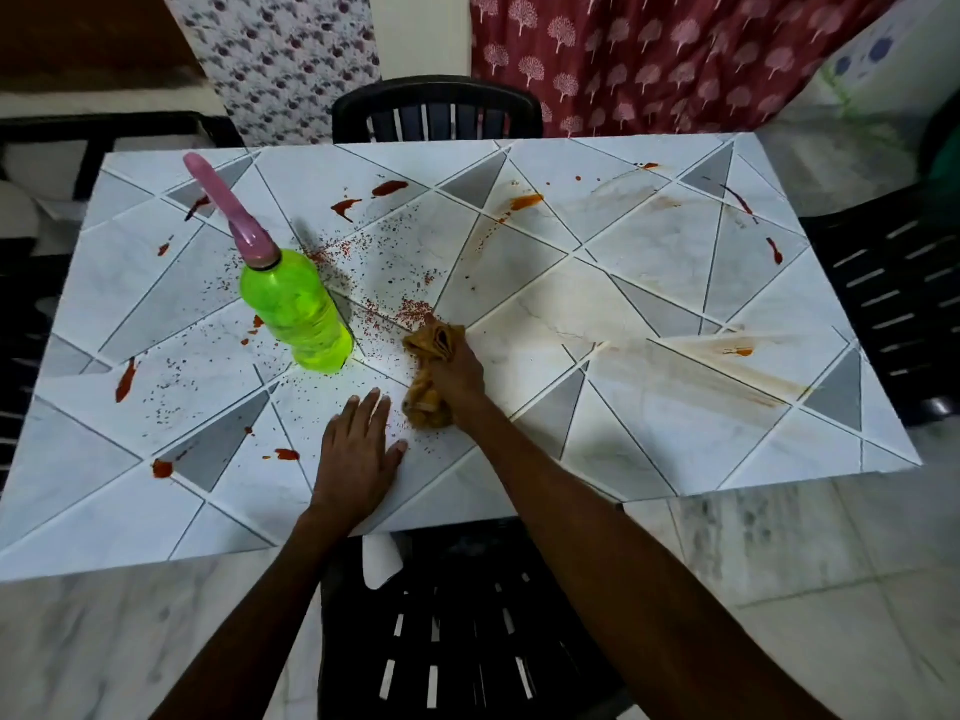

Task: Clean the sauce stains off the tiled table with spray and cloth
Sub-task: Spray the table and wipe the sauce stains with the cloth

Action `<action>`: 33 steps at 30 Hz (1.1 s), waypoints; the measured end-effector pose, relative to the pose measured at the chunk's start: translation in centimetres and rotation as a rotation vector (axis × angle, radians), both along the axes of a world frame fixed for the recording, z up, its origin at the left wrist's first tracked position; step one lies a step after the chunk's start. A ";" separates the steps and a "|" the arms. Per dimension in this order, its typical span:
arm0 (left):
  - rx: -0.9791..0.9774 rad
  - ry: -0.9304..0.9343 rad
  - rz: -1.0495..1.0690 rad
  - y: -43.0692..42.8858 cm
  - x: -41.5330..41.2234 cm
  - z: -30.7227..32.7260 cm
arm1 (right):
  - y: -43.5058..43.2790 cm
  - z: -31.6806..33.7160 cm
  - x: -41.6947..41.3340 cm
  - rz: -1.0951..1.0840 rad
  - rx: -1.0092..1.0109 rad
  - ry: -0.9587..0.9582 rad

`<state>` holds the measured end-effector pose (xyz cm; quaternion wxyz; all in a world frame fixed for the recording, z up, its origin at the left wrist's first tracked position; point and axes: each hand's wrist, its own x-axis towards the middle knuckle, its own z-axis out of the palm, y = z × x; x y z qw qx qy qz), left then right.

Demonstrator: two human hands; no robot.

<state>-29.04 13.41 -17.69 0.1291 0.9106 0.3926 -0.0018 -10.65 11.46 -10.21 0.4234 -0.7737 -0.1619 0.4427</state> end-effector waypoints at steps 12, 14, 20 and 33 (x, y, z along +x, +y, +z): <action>-0.024 0.026 0.046 0.7 -3.5 1.3 | -11.0 4.0 5.7 -0.185 0.207 0.148; -0.030 0.028 0.043 1.1 -3.8 1.3 | -13.2 3.4 7.0 -0.186 0.164 0.095; -0.054 0.031 0.000 2.7 -4.9 2.5 | -14.1 -1.1 3.5 -0.291 0.059 0.152; -0.290 -0.355 0.009 10.4 -8.0 5.2 | -2.0 1.3 -11.9 -0.508 0.139 0.333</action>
